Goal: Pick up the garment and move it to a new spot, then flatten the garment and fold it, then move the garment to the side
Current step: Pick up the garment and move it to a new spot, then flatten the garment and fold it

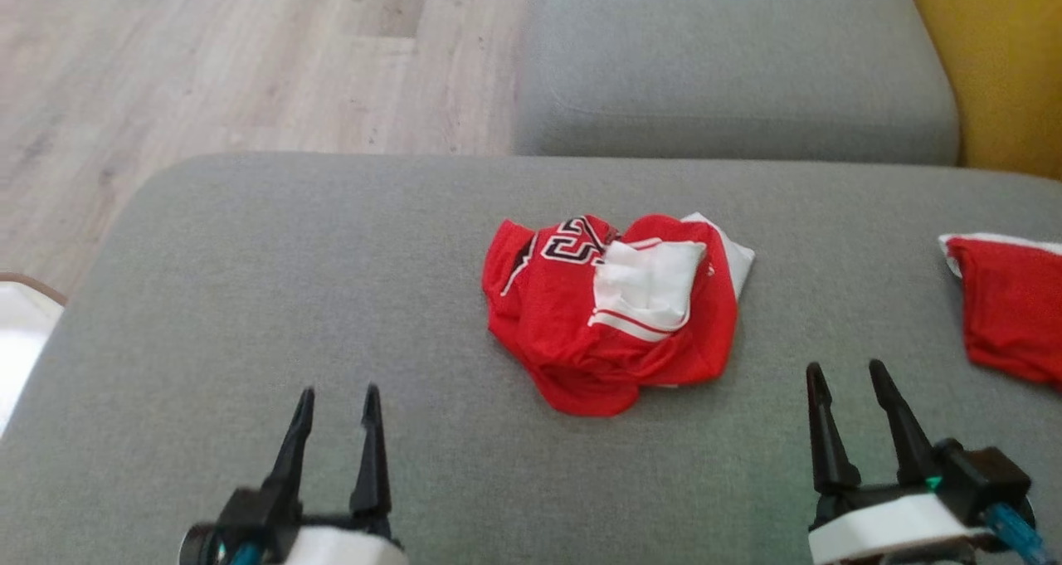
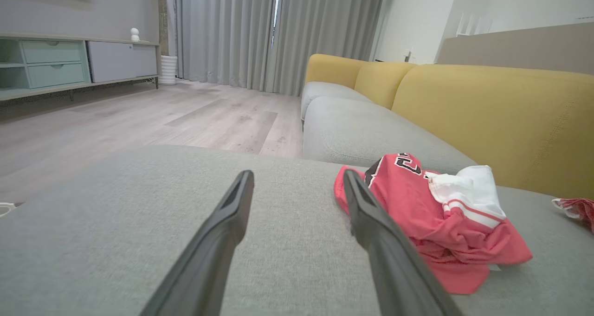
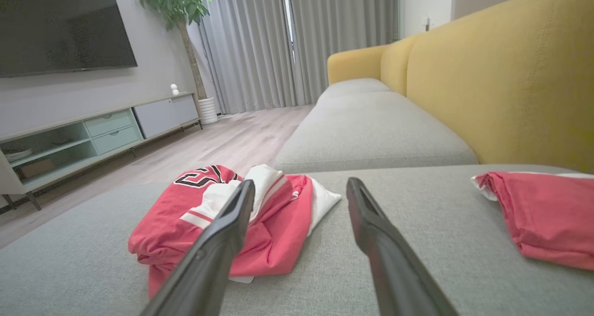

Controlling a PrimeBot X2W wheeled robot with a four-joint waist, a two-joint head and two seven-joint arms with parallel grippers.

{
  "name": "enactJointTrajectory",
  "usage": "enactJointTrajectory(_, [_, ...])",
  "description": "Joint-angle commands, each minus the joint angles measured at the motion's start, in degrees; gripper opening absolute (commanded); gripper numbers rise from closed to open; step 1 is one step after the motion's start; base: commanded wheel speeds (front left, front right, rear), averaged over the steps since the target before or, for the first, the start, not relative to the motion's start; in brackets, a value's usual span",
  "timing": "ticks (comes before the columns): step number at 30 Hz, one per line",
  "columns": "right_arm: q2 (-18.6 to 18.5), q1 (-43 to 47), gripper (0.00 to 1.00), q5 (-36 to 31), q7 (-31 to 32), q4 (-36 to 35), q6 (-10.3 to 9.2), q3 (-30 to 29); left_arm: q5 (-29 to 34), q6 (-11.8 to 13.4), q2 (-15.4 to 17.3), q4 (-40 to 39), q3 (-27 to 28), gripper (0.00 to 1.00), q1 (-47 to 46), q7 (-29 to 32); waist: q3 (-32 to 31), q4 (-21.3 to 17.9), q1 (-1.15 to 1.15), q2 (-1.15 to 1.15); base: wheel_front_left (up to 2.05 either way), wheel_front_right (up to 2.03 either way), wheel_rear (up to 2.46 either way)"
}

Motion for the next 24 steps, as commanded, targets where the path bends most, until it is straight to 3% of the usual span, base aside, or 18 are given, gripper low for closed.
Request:
enactJointTrajectory(1, [-0.3,-1.4,1.0,0.4,-0.6,-1.8,-0.05,0.8,0.8,0.2,0.0,-3.0,2.9,1.0,-1.4,-0.5,-0.7,0.8,0.01,0.0,0.0,0.0,0.0])
enactJointTrajectory(8, [-0.3,0.2,1.0,0.7,-0.6,-2.1,-0.05,0.1,5.9,-1.1,-1.7,-7.4,6.3,1.0,5.4,-0.6,-1.4,1.8,0.01,0.0,0.0,0.0,0.0])
enactJointTrajectory(24, [-0.3,0.6,1.0,-0.5,-0.6,-1.8,-0.05,0.4,10.2,-4.2,-3.8,-7.3,9.4,1.0,5.8,-0.6,-1.1,1.2,0.01,0.0,0.0,0.0,0.0])
